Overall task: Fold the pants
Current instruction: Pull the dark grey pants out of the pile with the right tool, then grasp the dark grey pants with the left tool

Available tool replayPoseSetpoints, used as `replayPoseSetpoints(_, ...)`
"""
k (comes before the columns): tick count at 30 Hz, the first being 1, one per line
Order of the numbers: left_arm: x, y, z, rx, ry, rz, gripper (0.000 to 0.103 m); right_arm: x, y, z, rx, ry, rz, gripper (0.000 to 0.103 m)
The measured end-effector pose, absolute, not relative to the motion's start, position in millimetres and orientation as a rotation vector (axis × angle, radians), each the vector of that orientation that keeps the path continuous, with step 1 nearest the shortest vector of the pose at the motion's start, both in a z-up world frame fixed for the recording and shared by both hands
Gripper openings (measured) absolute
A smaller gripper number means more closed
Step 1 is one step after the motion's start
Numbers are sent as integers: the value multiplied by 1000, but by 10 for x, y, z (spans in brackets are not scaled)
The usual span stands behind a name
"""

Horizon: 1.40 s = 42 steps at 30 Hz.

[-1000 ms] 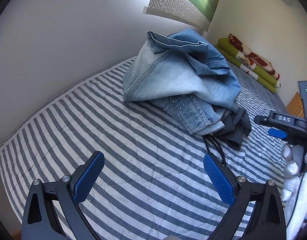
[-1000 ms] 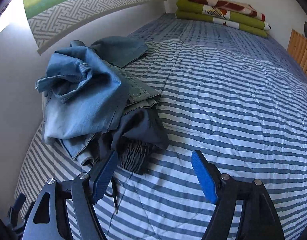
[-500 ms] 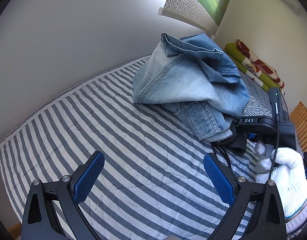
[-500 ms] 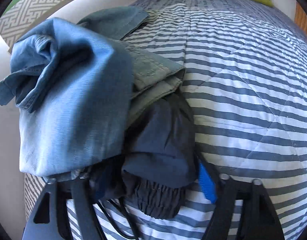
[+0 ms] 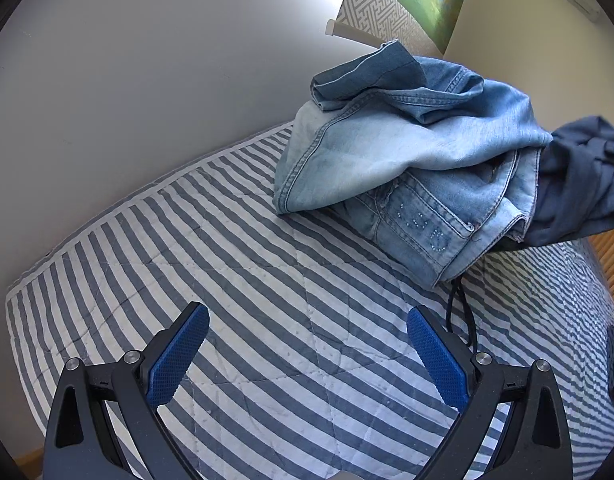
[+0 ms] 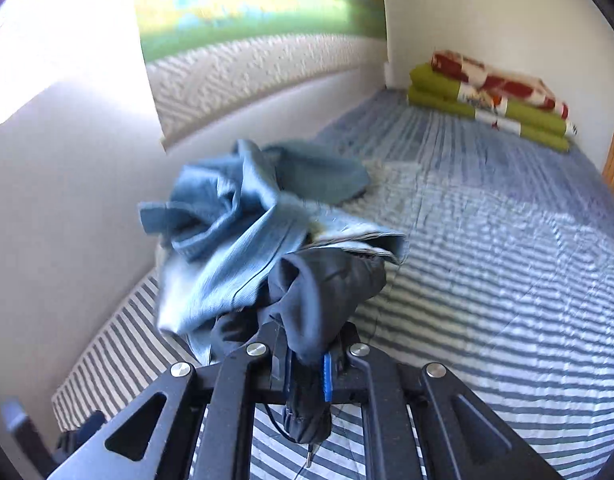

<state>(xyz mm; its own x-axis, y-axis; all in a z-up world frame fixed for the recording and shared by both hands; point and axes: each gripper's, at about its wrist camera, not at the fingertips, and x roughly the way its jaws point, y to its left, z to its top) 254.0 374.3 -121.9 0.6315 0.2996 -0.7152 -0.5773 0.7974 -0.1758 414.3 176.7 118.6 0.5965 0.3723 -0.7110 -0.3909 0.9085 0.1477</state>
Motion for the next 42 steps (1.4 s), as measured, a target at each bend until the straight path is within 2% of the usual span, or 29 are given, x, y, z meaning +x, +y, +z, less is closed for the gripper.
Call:
replayPoseSetpoints(3, 2517, 3714, -1204, -400, 725, 531, 101, 3936, 1627, 1575, -58, 711, 415, 9)
replayPoseSetpoints(7, 2489, 3674, -1192, -393, 723, 542, 101, 3723, 1193, 2007, -12, 675, 358, 8)
replayPoseSetpoints(12, 2465, 3488, -1139, -355, 715, 535, 101, 3291, 304, 2273, -26, 641, 235, 8)
replayPoseSetpoints(15, 2482, 3340, -1117, -342, 717, 512, 101, 3013, -359, 2290, 16, 692, 146, 9)
replayPoseSetpoints(21, 2543, 2775, -1105, -303, 739, 359, 101, 2725, -1404, 1658, 19, 855, -64, 9)
replayPoseSetpoints(25, 2711, 2261, -1188, -343, 810, 193, 101, 2699, -1842, 1125, 51, 1010, -61, 20)
replayPoseSetpoints(27, 2821, 1961, -1216, -335, 841, 132, 101, 2613, -2006, 966, 61, 1037, -73, 27)
replayPoseSetpoints(29, 2936, 1648, -1239, -339, 873, 85, 101, 2514, -2153, 877, 92, 1036, -84, 42)
replayPoseSetpoints(32, 3166, 1141, -1311, -340, 951, -63, 102, 2353, -2366, 789, 161, 1032, -78, 56)
replayPoseSetpoints(37, 3650, 565, -1518, -338, 1072, -82, 102, 2122, -2429, 425, 205, 1109, -48, 57)
replayPoseSetpoints(42, 4033, 422, -1695, -388, 1121, -46, 101, 2109, -2282, 43, 235, 1144, -14, 60)
